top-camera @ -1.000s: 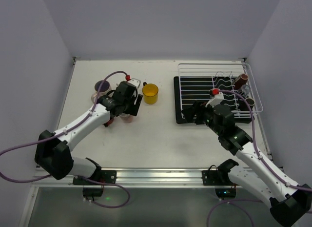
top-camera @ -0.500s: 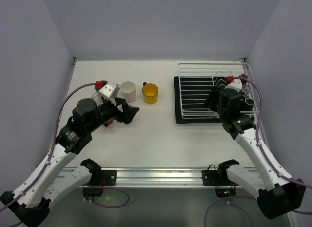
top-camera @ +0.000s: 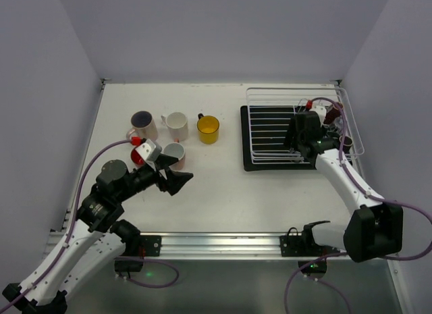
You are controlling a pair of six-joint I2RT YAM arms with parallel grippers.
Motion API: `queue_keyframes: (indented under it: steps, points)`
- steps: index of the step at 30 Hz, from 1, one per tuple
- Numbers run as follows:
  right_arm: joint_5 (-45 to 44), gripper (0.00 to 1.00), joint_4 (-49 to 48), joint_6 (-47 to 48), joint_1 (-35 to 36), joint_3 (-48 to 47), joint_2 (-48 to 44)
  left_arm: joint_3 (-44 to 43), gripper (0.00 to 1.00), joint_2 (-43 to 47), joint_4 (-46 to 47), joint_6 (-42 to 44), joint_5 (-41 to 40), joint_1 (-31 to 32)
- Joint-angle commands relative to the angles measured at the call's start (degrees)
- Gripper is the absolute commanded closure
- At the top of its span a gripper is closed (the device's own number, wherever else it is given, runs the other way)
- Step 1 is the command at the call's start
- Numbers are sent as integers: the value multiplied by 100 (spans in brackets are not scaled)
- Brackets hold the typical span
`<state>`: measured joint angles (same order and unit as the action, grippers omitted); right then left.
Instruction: Unload the cups from the dish rack
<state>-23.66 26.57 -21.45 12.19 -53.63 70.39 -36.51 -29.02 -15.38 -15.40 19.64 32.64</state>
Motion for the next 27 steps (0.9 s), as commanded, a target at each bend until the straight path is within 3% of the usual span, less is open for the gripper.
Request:
queue_keyframes:
  steps: [1,7,12,13,15,18,21,27]
  points:
    - [-130,26,138,159,-23,-271,255,-67,17,-25,211,2,207,-12]
    - [-174,29,322,141,-32,-446,712,-58,17,-34,210,10,198,-12]
    - [-69,39,454,150,-32,-570,880,-67,17,-78,202,11,163,-39]
    - [-60,50,446,159,-41,-622,923,-67,17,-87,202,2,163,-47]
    - [-68,56,446,159,-41,-684,959,-67,17,-113,202,2,172,-56]
    - [-86,74,455,194,-41,-903,968,-66,17,-139,202,-16,172,-56]
    - [36,82,141,211,-32,-1141,617,-67,17,-210,298,-77,277,-56]
    - [1283,85,-826,-7,-15,-993,-604,-119,20,-543,965,-831,831,-65]
